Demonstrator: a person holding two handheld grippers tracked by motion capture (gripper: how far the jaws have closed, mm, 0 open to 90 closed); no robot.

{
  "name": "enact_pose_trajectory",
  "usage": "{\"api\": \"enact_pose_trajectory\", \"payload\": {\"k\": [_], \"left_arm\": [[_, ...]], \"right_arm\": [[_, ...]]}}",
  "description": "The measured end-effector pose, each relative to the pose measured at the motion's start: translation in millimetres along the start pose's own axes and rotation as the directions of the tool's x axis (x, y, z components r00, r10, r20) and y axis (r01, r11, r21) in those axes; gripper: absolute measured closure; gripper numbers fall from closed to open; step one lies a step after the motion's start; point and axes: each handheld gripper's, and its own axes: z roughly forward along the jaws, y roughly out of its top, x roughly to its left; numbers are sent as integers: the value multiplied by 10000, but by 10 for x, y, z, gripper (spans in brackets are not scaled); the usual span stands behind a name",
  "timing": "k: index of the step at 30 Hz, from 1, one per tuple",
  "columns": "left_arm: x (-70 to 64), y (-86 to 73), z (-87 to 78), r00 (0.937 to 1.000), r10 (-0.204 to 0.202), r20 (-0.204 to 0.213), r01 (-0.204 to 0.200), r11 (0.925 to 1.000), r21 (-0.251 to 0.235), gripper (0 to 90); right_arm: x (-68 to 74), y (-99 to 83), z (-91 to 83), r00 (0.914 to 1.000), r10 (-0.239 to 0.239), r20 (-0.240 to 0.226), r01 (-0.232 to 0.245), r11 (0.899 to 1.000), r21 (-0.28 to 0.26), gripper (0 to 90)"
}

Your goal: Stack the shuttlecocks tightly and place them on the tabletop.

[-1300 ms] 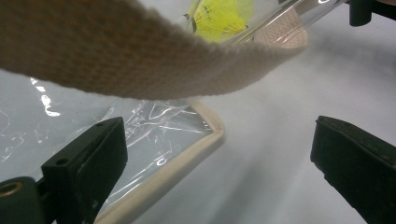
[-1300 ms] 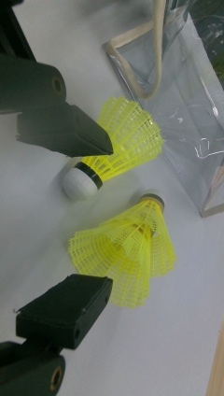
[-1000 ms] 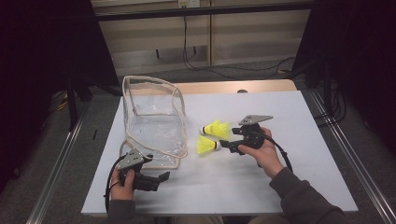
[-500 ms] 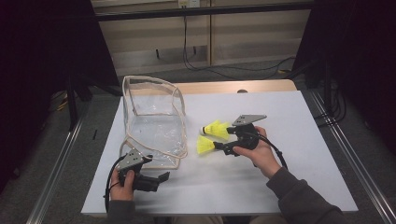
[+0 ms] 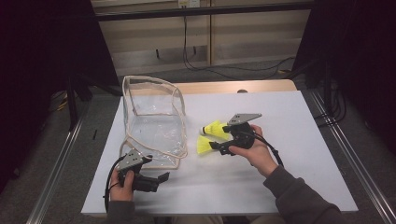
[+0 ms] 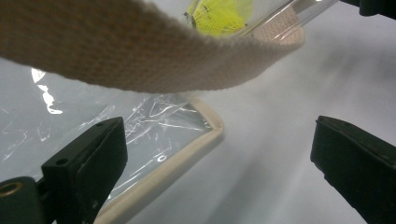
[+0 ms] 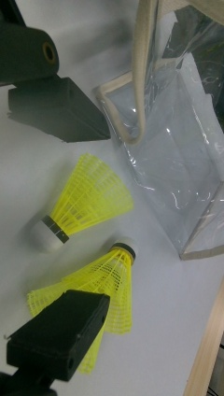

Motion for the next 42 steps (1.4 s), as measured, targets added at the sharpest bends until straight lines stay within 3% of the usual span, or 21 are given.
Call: {"api": "enact_pose_trajectory", "payload": {"k": [28,42], "left_arm": [[-7,-13,-14,10000,-52,15,52,10000,-38,39],[-7,-12,-8,10000,-27,45,27,10000,-74,38]], "right_arm": [[96,100,212,9997,-244,-19,245,9988,427,100],[147,136,347,9996,-262,56,258,9978,603,196]]}}
